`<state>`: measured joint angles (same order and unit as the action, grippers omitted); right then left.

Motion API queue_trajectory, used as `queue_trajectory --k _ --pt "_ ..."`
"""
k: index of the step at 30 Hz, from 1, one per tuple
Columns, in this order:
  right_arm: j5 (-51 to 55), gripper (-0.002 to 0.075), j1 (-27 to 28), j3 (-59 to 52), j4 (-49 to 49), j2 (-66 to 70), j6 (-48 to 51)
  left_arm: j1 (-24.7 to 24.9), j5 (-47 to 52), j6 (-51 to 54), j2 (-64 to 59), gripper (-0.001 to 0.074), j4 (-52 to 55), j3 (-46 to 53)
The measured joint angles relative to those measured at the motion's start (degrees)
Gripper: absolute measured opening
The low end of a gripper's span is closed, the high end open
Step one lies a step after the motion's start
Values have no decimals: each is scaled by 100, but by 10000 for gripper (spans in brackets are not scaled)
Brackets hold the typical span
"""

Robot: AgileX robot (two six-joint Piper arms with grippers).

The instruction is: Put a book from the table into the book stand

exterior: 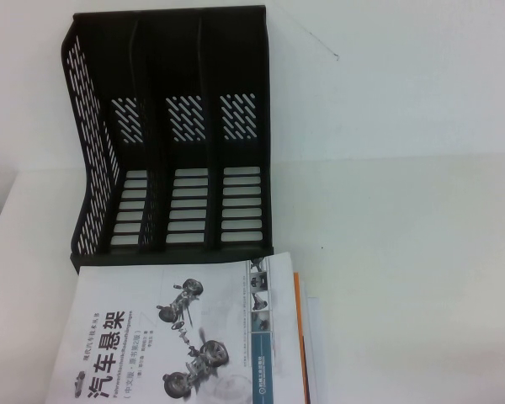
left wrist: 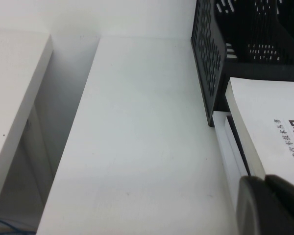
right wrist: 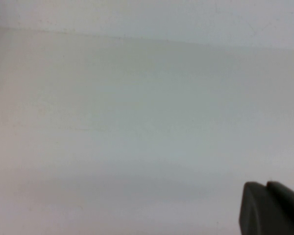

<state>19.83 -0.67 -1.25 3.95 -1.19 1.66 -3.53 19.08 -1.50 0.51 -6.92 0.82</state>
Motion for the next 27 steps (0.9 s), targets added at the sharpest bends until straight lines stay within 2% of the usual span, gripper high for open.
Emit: queue_trajectory --k 19,27 --pt "0 -3 0 0 0 0 0 0 0 0 0 -4 0 0" --pt "-12 -3 0 0 0 0 0 0 -14 291 0 -4 491 0"
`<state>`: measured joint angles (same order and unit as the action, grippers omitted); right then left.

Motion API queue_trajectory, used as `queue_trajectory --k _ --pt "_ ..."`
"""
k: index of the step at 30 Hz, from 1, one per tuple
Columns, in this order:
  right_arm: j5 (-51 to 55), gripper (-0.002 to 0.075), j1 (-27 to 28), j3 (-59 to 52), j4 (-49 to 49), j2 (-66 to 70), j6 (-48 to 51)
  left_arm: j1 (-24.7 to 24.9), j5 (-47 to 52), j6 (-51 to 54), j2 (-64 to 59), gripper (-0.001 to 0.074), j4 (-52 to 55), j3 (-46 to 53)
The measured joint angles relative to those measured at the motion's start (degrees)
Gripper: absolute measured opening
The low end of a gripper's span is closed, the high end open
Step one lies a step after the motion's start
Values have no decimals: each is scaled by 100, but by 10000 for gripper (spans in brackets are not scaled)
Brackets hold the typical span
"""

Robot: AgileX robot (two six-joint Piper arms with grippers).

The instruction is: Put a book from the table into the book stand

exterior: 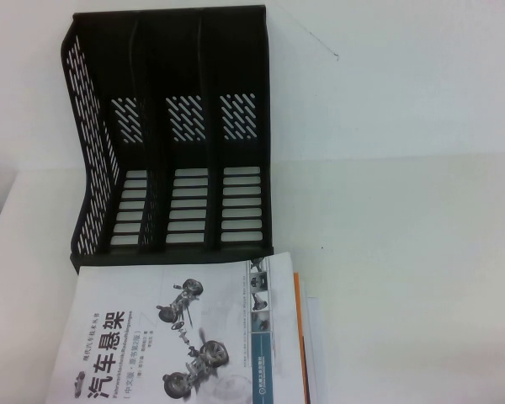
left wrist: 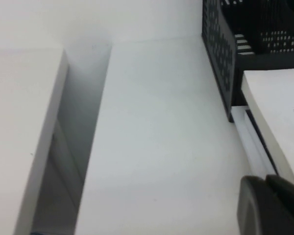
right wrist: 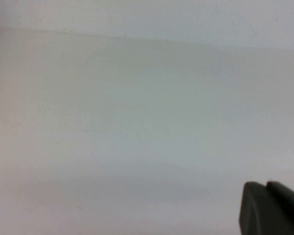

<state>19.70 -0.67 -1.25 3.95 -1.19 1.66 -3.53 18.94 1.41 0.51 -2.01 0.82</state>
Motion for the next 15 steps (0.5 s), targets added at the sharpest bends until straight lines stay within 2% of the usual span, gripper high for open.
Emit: queue_trajectory --k 3,6,10,15 --pt "-219 -3 0 -25 0 0 0 0 -192 85 0 -4 92 21" --pt "-918 -3 0 -38 0 0 0 0 -710 109 0 -4 105 43" --pt "-2555 -3 0 -38 0 0 -52 0 -1694 109 0 -4 128 43" --pt "-4251 -3 0 -38 -14 0 -859 0 -2724 109 0 -4 127 43"
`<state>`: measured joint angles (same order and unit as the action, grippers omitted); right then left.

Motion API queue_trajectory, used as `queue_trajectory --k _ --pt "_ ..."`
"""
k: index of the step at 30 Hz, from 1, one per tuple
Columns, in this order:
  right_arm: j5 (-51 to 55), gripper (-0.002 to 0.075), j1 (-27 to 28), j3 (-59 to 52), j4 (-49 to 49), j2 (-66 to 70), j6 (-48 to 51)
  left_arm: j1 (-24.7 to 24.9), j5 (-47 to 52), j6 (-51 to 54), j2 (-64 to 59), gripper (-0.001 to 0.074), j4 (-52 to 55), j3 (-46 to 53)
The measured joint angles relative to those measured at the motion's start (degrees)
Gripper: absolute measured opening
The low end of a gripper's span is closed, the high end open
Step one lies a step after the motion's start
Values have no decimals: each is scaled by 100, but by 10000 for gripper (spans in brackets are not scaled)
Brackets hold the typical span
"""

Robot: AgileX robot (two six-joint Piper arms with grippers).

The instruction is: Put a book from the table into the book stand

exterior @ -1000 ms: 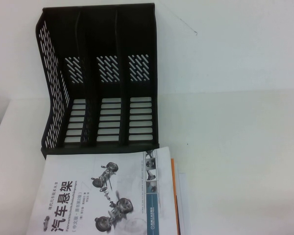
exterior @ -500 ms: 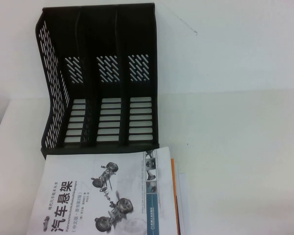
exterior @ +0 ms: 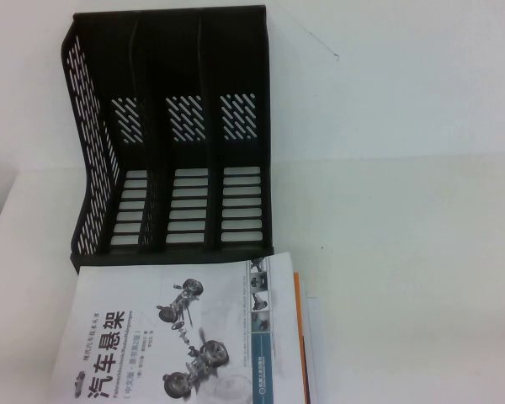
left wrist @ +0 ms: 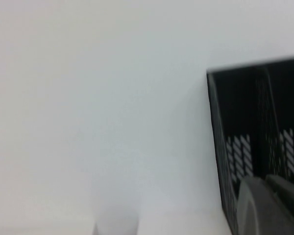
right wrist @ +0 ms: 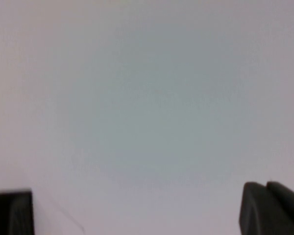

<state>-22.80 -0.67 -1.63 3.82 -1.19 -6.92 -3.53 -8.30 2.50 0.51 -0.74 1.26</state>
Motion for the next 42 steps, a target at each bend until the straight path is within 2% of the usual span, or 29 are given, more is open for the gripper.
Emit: queue_trajectory --k 5,10,13,17,22,26,31,35,39,42 --pt "-861 -3 0 0 -265 0 -560 0 -819 0 0 -4 0 0" --pt "-499 -2 0 54 -491 0 -621 0 -1402 -289 16 -4 -92 0" --pt "1021 -1 0 543 -499 0 -630 0 -556 -326 18 -4 -105 -293" --pt "3234 -1 0 1591 -499 181 -630 0 781 -404 5 -4 -141 -1190" --pt "4903 -1 0 2629 -691 1034 -630 0 2650 -862 -498 -4 -384 -2387" --pt "6143 -1 0 3413 -1411 2204 -127 0 3187 -940 -1180 -4 -613 -2678" --pt "6871 -1 0 4044 -2944 3712 1530 0 3636 -1595 -1806 -4 -777 -2602" --pt "6857 0 0 4179 -4066 4892 2773 0 3929 -1996 -2580 -4 -941 -2725" --pt "6668 0 -85 4212 -4509 5962 3118 38 4297 -1849 -3546 -4 -1168 -3125" --pt "6347 1 -535 4212 -4547 6702 3167 382 4347 -1765 -4166 -4 -1178 -3412"
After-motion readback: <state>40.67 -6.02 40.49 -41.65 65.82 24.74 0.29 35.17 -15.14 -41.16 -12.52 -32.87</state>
